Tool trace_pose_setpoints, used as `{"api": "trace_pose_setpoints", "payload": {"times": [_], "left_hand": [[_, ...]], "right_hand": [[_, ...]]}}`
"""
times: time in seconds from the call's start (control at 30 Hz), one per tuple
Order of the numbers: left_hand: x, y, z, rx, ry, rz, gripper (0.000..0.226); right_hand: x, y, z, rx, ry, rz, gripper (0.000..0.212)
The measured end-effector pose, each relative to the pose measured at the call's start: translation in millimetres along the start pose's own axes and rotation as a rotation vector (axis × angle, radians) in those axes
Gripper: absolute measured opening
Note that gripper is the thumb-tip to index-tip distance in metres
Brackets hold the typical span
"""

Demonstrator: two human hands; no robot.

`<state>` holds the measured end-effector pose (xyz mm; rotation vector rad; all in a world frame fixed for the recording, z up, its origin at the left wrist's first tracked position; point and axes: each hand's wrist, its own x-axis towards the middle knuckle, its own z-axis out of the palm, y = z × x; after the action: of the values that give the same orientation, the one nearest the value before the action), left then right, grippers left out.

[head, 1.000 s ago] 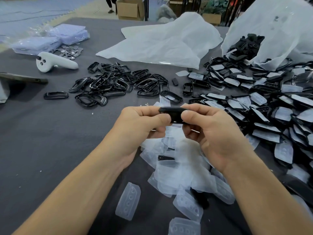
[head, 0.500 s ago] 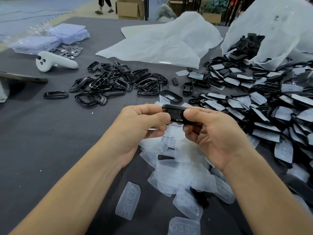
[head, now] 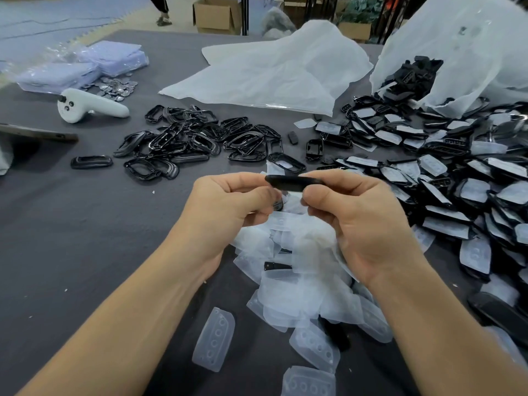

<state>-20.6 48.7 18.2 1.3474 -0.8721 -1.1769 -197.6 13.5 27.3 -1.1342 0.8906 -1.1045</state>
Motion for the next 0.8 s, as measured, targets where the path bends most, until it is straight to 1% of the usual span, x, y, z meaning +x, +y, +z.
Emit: {"api": "trace_pose_setpoints", "payload": {"times": [0.03, 0.1, 0.17, 0.2, 0.27, 0.33, 0.37, 0.43, 0.53, 0.57, 0.63, 0.73, 0.8], "left_hand": [[1, 1, -1, -0.025, 0.007, -0.045, 0.012], [1, 5, -1, -0.132, -0.038, -0.165, 0.021], [2, 8, -2, -0.202, -0.075, -0.213, 0.033], [2, 8, -2, -0.192, -0.076, -0.204, 0.035], [2, 7, -2, -0.146, -0.070, -0.166, 0.022], [2, 6, -3, -0.132, -0.040, -0.141, 0.011], [2, 6, -4, -0.124, -0.022, -0.130, 0.011], [2, 6, -5, -0.088, 0.004, -0.096, 0.012], [2, 4, -4, -0.048, 0.019, -0.062, 0.013], [2, 4, -4, -0.046, 0.015, -0.059, 0.013], [2, 3, -4, -0.047, -0.012, -0.063, 0.014], [0, 3, -4, -0.031, -0.079, -0.060, 0.025], [-1, 4, -4, -0.009, -0.106, -0.053, 0.025]], "right_hand": [[1, 0, 0, -0.024, 0.001, -0.071, 0.033], [1, 1, -1, -0.145, 0.012, -0.217, 0.034], [-1, 4, -3, -0.359, 0.020, -0.331, 0.035], [-3, 6, -3, -0.478, 0.026, -0.383, 0.037], [-6, 8, -4, -0.651, 0.034, -0.468, 0.041], [-7, 9, -4, -0.701, 0.018, -0.496, 0.049], [-7, 10, -4, -0.683, -0.003, -0.480, 0.053], [-6, 9, -2, -0.550, -0.025, -0.401, 0.056], [-3, 8, 1, -0.292, 0.030, -0.238, 0.044], [-2, 8, 2, -0.246, 0.048, -0.177, 0.039], [-2, 9, 2, -0.265, 0.061, -0.106, 0.029], [-2, 10, 2, -0.328, 0.071, -0.095, 0.020], [-2, 10, 3, -0.306, 0.075, -0.096, 0.016]]}}
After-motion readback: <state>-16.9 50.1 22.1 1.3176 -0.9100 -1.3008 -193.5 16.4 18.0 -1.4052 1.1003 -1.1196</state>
